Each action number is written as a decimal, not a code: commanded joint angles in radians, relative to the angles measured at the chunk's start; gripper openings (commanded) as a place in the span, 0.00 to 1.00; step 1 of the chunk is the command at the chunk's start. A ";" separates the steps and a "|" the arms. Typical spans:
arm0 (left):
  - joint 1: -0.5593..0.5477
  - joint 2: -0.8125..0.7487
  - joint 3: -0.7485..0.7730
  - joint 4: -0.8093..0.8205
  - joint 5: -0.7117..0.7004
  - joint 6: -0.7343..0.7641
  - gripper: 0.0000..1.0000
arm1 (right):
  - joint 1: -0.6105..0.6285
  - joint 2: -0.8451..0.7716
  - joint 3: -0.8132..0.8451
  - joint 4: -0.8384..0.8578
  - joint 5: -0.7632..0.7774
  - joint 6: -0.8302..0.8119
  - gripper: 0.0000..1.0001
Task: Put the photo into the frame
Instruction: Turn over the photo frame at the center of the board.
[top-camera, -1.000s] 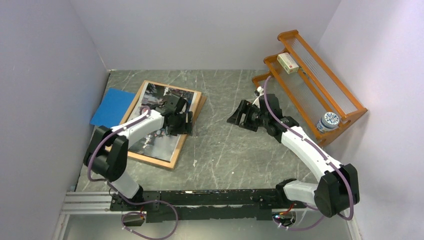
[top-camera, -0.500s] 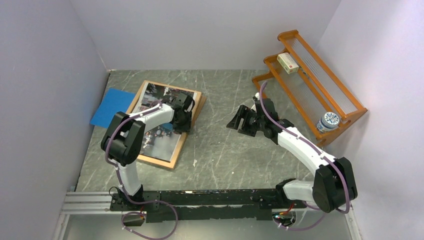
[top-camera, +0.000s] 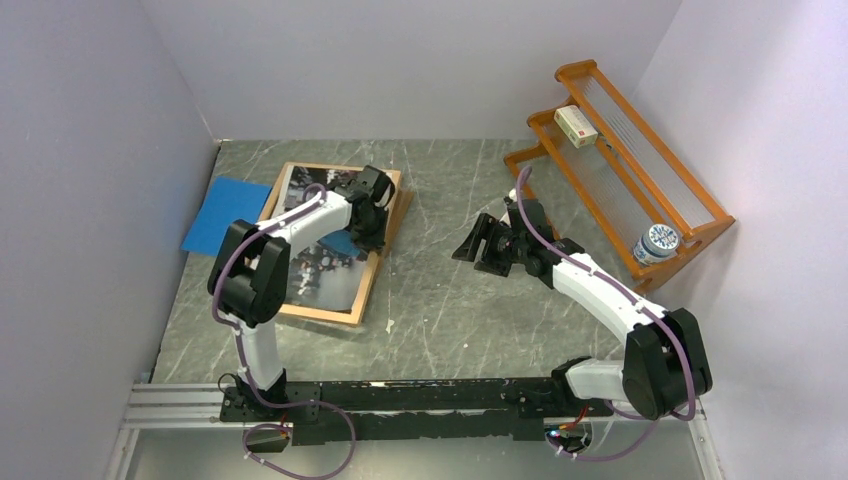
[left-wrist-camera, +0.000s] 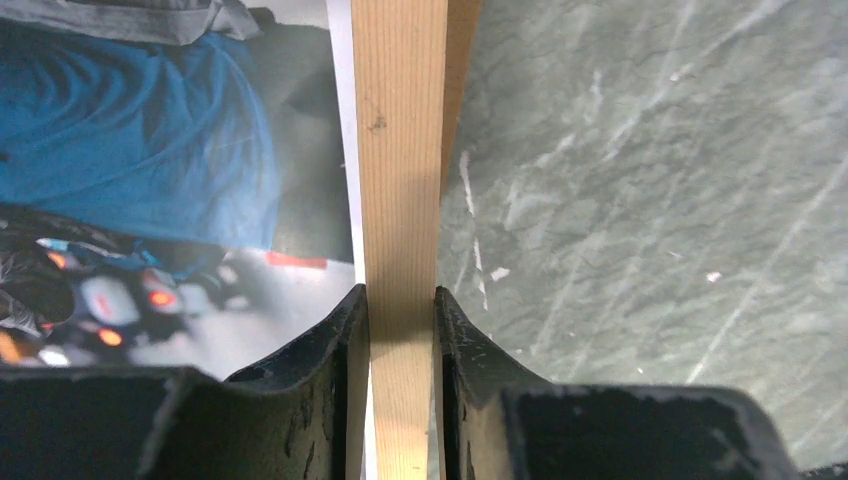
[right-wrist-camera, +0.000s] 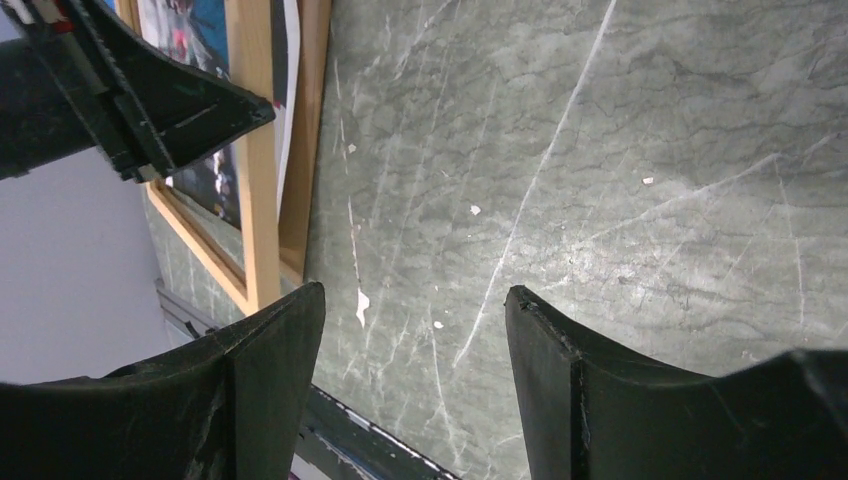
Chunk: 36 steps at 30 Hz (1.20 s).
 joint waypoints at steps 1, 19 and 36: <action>-0.002 -0.098 0.091 -0.069 0.046 0.044 0.03 | 0.004 -0.032 0.001 0.051 -0.017 0.021 0.70; 0.057 -0.268 0.146 -0.037 -0.337 0.034 0.03 | 0.043 0.014 -0.021 0.219 -0.157 0.075 0.75; 0.098 -0.405 0.146 0.048 0.009 0.006 0.02 | 0.135 0.063 0.004 0.476 -0.195 0.230 0.82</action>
